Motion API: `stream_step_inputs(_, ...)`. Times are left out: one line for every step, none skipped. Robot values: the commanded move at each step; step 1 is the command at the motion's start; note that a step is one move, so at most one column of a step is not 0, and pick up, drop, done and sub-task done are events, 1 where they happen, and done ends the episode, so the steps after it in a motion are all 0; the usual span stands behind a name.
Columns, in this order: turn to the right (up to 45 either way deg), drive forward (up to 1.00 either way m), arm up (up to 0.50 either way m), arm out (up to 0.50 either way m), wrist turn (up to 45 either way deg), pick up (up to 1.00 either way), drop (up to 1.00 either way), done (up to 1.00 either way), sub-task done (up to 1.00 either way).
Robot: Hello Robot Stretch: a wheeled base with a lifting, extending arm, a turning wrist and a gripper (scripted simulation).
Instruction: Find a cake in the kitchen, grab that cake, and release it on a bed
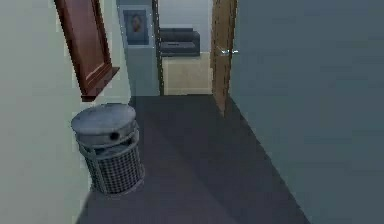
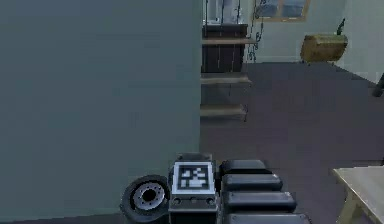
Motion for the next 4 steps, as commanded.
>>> stream_step_inputs(0.0,1.0,0.0,0.0,0.0,0.0,0.0,0.0,0.0)
stream_step_inputs(0.0,1.0,0.0,0.0,0.0,0.0,0.0,0.0,0.0)
stream_step_inputs(0.0,0.7,0.0,0.0,0.0,0.0,0.0,0.0,0.0)
stream_step_inputs(-9.0,0.0,0.0,0.0,0.0,0.0,0.0,0.0,0.0)
